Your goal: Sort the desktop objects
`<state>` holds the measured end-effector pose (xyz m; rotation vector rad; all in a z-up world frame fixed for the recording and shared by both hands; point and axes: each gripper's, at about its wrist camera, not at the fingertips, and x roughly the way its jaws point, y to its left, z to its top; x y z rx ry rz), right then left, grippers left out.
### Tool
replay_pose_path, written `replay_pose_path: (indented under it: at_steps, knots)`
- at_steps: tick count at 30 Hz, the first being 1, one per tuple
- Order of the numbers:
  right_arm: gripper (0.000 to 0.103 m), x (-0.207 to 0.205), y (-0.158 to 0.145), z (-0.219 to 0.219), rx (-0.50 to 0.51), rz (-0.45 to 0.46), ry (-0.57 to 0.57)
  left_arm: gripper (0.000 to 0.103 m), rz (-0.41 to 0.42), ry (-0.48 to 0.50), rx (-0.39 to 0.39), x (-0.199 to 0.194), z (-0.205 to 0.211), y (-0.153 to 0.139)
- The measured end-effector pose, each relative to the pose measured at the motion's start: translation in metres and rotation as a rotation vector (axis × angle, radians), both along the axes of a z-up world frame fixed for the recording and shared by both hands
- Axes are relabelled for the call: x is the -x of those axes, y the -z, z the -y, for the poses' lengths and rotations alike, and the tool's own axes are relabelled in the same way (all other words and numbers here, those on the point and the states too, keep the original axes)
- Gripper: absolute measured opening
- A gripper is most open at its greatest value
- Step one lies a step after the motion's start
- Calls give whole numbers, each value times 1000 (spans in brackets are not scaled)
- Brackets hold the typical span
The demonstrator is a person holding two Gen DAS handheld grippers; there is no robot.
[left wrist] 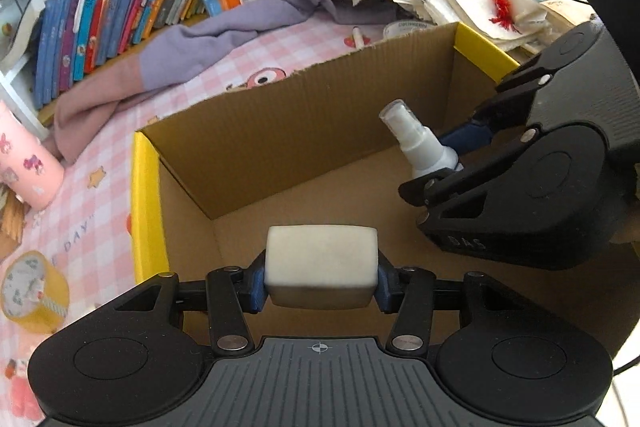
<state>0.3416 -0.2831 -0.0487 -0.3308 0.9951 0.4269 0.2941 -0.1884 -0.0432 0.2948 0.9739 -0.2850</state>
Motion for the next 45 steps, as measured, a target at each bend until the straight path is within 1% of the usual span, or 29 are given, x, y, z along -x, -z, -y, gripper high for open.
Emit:
replay_pose_path:
  at_steps: [3, 6, 8, 9, 11, 12, 13, 14, 15, 17, 22, 24, 26, 28, 32, 39, 45]
  knots:
    - [31, 4, 1, -1, 17, 2, -33, 51, -18, -17, 37, 0, -4, -1]
    - [31, 4, 3, -3, 31, -13, -48, 51, -22, -23, 39, -2, -5, -1]
    - [32, 3, 2, -4, 31, -11, -46, 51, -7, -22, 36, 0, -5, -3]
    - [36, 3, 2, -5, 30, -6, -44, 51, 14, -21, 30, 2, -4, -4]
    - [39, 5, -1, -4, 17, 14, -43, 59, 72, -10, 17, 9, -1, -8]
    - [42, 7, -3, -4, 8, 30, -44, 68, 109, -13, -5, 13, 0, -9]
    - [44, 9, -6, -3, 1, 53, -48, 78, 149, -28, -29, 17, 2, -12]
    - [44, 13, -8, -2, 0, 83, -50, 80, 180, -38, -34, 20, 2, -14]
    - [44, 16, -12, -1, -7, 110, -50, 82, 194, -38, -24, 23, 0, -16]
    - [45, 22, -18, 5, -30, 146, -40, 82, 207, -39, -2, 29, -3, -19]
    - [45, 32, -34, 25, -97, 190, 22, 82, 277, -63, -5, 44, -6, -28]
    - [45, 39, -40, 31, -124, 204, 47, 82, 292, -79, 21, 48, -9, -35]
    - [47, 46, -47, 37, -156, 221, 69, 82, 308, -100, 52, 56, -15, -42]
    - [50, 57, -54, 41, -189, 241, 88, 84, 329, -117, 77, 65, -19, -49]
    - [52, 73, -65, 47, -238, 274, 120, 86, 369, -140, 119, 82, -27, -62]
    - [53, 101, -76, 48, -261, 332, 161, 87, 407, -157, 166, 107, -43, -76]
    - [56, 134, -82, 46, -267, 390, 208, 88, 452, -160, 174, 131, -57, -83]
